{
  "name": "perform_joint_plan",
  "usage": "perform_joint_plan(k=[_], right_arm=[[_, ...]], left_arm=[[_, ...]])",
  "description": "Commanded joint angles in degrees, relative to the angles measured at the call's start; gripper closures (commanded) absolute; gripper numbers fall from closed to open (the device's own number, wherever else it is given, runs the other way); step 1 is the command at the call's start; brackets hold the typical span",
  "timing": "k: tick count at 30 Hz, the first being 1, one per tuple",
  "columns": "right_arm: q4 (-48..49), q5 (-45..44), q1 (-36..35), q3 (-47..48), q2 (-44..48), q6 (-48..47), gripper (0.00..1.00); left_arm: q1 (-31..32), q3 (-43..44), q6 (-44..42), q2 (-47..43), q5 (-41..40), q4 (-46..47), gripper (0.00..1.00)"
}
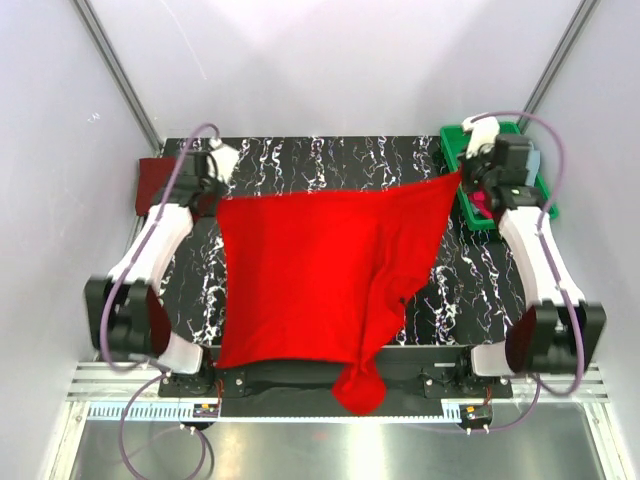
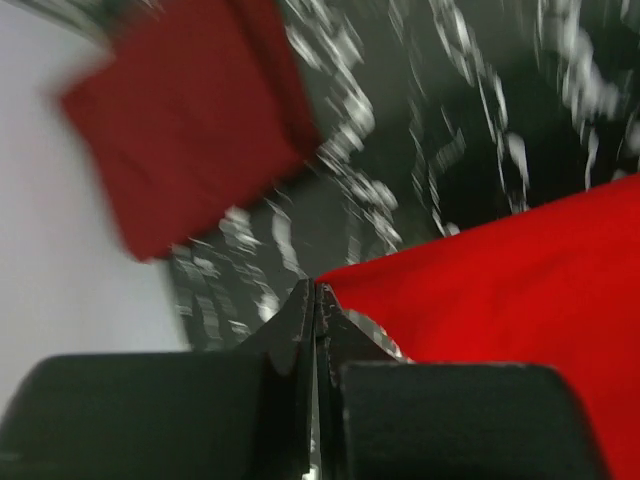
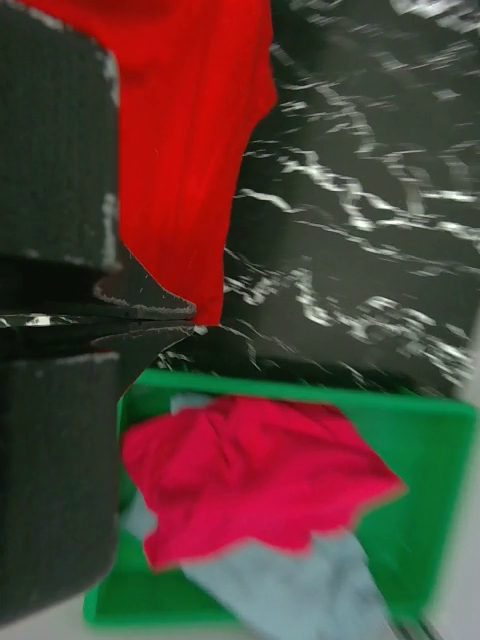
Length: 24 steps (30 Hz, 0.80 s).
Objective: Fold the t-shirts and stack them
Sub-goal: Flatten the tshirt out
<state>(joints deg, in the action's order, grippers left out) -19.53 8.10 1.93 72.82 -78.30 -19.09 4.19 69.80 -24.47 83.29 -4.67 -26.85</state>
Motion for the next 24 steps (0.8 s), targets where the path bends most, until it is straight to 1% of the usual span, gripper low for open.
perform_joint_plan(k=[1, 2, 3, 4, 5, 6, 7, 8, 9, 10, 11, 15, 18, 19, 21, 22, 24], right_arm=[[10.8, 2.4, 0.4, -1.2, -5.5, -1.9, 1.00], [11.3, 2.9, 0.4, -0.4, -7.8, -2.1, 1.00], [12.1, 2.6, 0.4, 0.7, -12.5, -1.2, 1.00], [12.1, 2.6, 0.4, 2.2, -14.8, -0.8, 1.00], [12.0, 2.5, 0.3, 5.8, -17.3, -0.3, 1.00], [12.1, 2.3, 0.2, 7.8, -21.6, -0.5, 1.00], [12.1, 2.0, 0.3, 9.7, -23.7, -0.8, 1.00], [12.3, 1.8, 0.3, 13.2, -25.6, -1.0, 1.00], [12.6, 1.6, 0.2, 15.1, -29.2, -1.7, 1.00], [12.6, 1.6, 0.2, 16.8, -30.7, -2.1, 1.00], [12.8, 1.3, -0.1, 19.7, -33.5, -2.4, 1.00], [13.3, 0.4, -1.5, 26.0, -39.2, -3.4, 1.00], [11.9, 0.4, -1.7, 31.9, -43.8, -3.0, 1.00], [11.9, 0.2, -3.1, 33.3, -45.0, -3.0, 1.00], [10.8, -0.7, -3.4, 38.3, -49.0, -2.8, 1.00], [10.4, -1.0, -3.9, 42.2, -50.4, -2.7, 1.00], [9.5, -2.5, -4.5, 46.0, -54.7, -2.6, 1.00]], left_arm=[[-0.7, -0.5, -2.8, 5.2, 1.6, 5.9, 1.00], [-0.7, -0.6, -3.0, 7.2, 1.2, 7.5, 1.00], [-0.9, -0.3, -3.4, 9.2, 0.5, 10.0, 1.00], [-1.0, 1.4, -4.2, 13.6, -0.2, 10.8, 1.00], [-1.0, 3.2, -4.4, 16.3, -0.9, 10.8, 1.00], [-1.0, 5.4, -4.5, 18.7, -1.9, 9.5, 1.00], [-1.1, 10.2, -4.4, 23.1, -2.6, 8.9, 1.00], [-1.1, 12.6, -4.4, 25.1, -3.5, 8.7, 1.00], [-1.2, 17.1, -4.1, 26.9, -4.5, 8.2, 1.00], [-1.2, 18.9, -3.8, 29.6, -5.0, 8.3, 1.00], [-1.2, 20.6, -3.7, 30.9, -5.9, 9.1, 1.00], [-1.2, 29.8, -3.2, 36.3, -8.5, 9.2, 1.00], [-1.0, 34.0, -3.2, 40.1, -10.4, 8.3, 1.00], [-1.0, 34.7, -3.3, 41.2, -10.6, 8.2, 1.00], [-0.8, 35.4, -3.2, 42.0, -11.2, 8.6, 1.00], [-0.8, 35.5, -2.9, 42.5, -11.8, 8.9, 1.00], [-0.6, 35.2, -3.0, 42.8, -13.8, 10.7, 1.00]])
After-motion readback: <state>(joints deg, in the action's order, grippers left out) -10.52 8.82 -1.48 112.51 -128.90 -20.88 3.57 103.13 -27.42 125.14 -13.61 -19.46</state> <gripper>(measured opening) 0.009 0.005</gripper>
